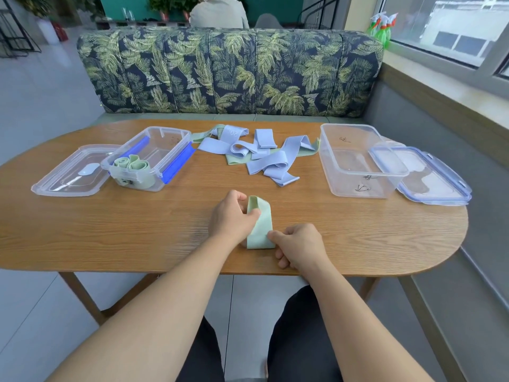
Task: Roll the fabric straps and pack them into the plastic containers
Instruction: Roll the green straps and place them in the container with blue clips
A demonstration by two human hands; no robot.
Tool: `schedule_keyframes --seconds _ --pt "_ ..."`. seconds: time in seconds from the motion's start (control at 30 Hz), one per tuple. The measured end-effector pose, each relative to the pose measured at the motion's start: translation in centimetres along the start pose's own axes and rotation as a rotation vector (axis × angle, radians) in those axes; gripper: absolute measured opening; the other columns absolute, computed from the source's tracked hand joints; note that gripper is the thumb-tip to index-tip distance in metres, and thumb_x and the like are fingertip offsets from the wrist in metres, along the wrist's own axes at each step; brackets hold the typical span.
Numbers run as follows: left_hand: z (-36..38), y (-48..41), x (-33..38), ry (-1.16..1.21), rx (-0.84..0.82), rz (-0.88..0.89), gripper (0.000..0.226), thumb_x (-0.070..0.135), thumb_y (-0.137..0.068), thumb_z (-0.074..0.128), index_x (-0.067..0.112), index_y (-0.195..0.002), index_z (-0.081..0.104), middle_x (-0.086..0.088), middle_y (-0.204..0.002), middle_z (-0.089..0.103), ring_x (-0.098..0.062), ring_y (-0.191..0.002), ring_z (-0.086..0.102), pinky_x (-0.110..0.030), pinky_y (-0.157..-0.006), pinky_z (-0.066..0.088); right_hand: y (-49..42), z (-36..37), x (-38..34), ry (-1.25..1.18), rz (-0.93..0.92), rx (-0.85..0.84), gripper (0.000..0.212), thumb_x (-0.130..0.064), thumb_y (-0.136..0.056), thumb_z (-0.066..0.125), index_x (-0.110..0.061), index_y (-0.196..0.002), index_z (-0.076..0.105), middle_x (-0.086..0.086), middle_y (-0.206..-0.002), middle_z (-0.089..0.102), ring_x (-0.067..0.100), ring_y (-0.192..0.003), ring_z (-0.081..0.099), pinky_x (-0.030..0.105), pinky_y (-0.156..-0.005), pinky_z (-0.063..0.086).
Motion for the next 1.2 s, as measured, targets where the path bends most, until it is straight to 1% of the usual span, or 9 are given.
schedule_keyframes --seconds 0.13,0.3,0.5,0.63,0.77,0.83,0.97,1.07,1.2 --pt "-0.9 -0.5 0.6 0.109 -0.06 -0.106 0.043 0.047 -0.074 0.055 0.02 -0.108 0.059 0.002 -0.106 0.065 -0.021 -0.1 0.06 -0.032 -0.084 0.048 0.0 -0.1 -0.1 0.008 0.002 -0.023 0.024 -0.032 -0.084 0.064 -0.014 -0.068 0.06 -0.002 -0.052 0.065 0.011 -0.042 0.06 0.028 -0.054 0.047" --pt "-1.1 -1.1 0.1 -0.063 -0.127 -0.076 0.05 0.029 -0.073 0.078 0.016 -0.118 0.059 -0.001 -0.109 0.067 -0.02 -0.102 0.062 -0.032 -0.087 0.049 0.2 -0.2 -0.3 0.007 0.004 -0.034 0.023 -0.031 -0.084 0.064 -0.015 -0.069 0.059 -0.004 -0.051 0.064 0.01 -0.041 0.059 0.025 -0.05 0.042" --pt "-1.2 -0.9 0.1 0.045 -0.126 -0.038 0.035 0.01 -0.083 0.069 0.015 -0.116 0.059 0.001 -0.089 0.071 -0.013 -0.083 0.062 -0.023 -0.064 0.043 0.7 -0.6 -0.4 -0.01 -0.014 -0.094 0.017 -0.023 -0.085 0.065 -0.011 -0.074 0.061 -0.002 -0.057 0.064 0.01 -0.043 0.058 0.021 -0.044 0.039" --pt "-1.5 -1.1 0.1 0.101 -0.157 -0.046 0.035 0.003 -0.084 0.06 0.019 -0.114 0.055 -0.002 -0.094 0.07 -0.013 -0.074 0.057 -0.022 -0.055 0.041 1.0 -0.9 -0.3 -0.04 -0.018 -0.129 0.015 -0.019 -0.085 0.066 -0.009 -0.075 0.062 0.0 -0.058 0.064 0.01 -0.044 0.057 0.02 -0.042 0.039" --pt "-1.4 -1.1 0.7 0.044 -0.164 0.003 0.026 0.005 -0.084 0.052 0.02 -0.105 0.054 -0.005 -0.098 0.068 -0.016 -0.074 0.056 -0.023 -0.054 0.039 1.0 -0.9 -0.4 -0.041 -0.005 -0.133 0.015 -0.02 -0.085 0.067 -0.009 -0.076 0.062 0.001 -0.058 0.064 0.01 -0.043 0.056 0.02 -0.041 0.038" --pt "-1.4 -1.1 1.1 0.019 -0.171 0.004 0.022 0.012 -0.083 0.052 0.019 -0.104 0.056 -0.004 -0.102 0.065 -0.017 -0.082 0.056 -0.024 -0.056 0.039 0.9 -0.9 -0.5 -0.047 0.006 -0.138 0.015 -0.02 -0.085 0.067 -0.008 -0.076 0.063 0.001 -0.058 0.064 0.011 -0.043 0.055 0.02 -0.04 0.037" --pt "-1.5 -1.0 1.4 0.006 -0.197 -0.016 0.032 0.03 -0.078 0.07 0.019 -0.102 0.052 0.002 -0.099 0.058 -0.015 -0.09 0.057 -0.027 -0.063 0.042 0.9 -0.8 -0.7 -0.057 0.022 -0.143 0.014 -0.019 -0.084 0.066 -0.009 -0.075 0.062 0.002 -0.058 0.063 0.011 -0.042 0.055 0.02 -0.04 0.036" --pt "-1.1 -1.2 1.0 -0.011 -0.147 0.021 0.031 0.019 -0.079 0.075 0.02 -0.099 0.052 -0.003 -0.098 0.064 -0.016 -0.084 0.058 -0.024 -0.06 0.04 0.9 -0.9 -0.8 -0.043 0.033 -0.148 0.013 -0.019 -0.084 0.066 -0.009 -0.077 0.062 0.001 -0.058 0.063 0.011 -0.042 0.055 0.02 -0.04 0.036" --pt "-0.9 -1.5 0.0 0.159 -0.171 -0.019 0.027 0.011 -0.083 0.069 0.021 -0.102 0.052 -0.004 -0.093 0.069 -0.017 -0.079 0.062 -0.025 -0.061 0.045 0.6 -0.9 -0.7 -0.028 0.055 -0.164 0.014 -0.02 -0.084 0.068 -0.009 -0.079 0.062 0.002 -0.059 0.064 0.011 -0.042 0.056 0.02 -0.039 0.035"
Point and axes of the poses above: each hand's wrist, its own y-axis away from the middle knuckle, its own z-axis out of the palm, x = y × z, the point moved 3 cm from there along -y, towards the middle knuckle
